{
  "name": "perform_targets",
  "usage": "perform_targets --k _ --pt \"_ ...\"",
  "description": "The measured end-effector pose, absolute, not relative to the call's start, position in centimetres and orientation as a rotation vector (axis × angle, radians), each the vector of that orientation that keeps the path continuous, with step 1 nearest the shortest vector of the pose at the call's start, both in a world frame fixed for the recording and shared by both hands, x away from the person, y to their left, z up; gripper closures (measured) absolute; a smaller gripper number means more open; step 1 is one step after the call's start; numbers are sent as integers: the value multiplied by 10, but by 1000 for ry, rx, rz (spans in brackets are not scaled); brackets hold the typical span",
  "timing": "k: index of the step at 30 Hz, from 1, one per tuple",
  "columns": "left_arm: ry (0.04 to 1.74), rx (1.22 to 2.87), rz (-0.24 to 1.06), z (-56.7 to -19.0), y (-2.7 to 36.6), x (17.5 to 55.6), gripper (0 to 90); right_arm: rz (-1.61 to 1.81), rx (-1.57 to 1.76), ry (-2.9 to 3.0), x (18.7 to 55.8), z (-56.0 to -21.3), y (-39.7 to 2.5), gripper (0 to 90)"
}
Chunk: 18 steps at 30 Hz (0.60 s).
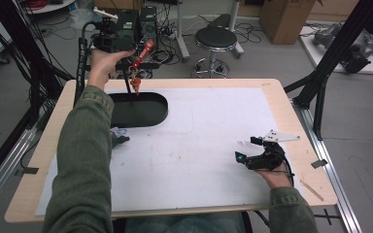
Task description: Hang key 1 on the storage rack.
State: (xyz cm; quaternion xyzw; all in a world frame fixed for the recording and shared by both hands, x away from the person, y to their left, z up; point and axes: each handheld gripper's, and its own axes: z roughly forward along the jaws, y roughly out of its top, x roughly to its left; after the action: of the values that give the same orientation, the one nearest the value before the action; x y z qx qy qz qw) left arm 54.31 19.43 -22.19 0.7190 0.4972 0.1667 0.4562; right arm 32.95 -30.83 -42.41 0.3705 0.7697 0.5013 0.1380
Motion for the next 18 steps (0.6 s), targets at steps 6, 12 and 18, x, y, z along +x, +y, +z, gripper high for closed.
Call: perform_targets --k 6,12,18 --pt "1139 1763 352 -223 202 529 17 1452 1078 2218 330 -424 -308 5" --pt "1133 1765 371 -223 209 512 17 1460 1073 2210 332 -423 -307 6" --pt "1102 1771 393 -221 212 490 17 1478 1076 2209 333 -423 -307 6"
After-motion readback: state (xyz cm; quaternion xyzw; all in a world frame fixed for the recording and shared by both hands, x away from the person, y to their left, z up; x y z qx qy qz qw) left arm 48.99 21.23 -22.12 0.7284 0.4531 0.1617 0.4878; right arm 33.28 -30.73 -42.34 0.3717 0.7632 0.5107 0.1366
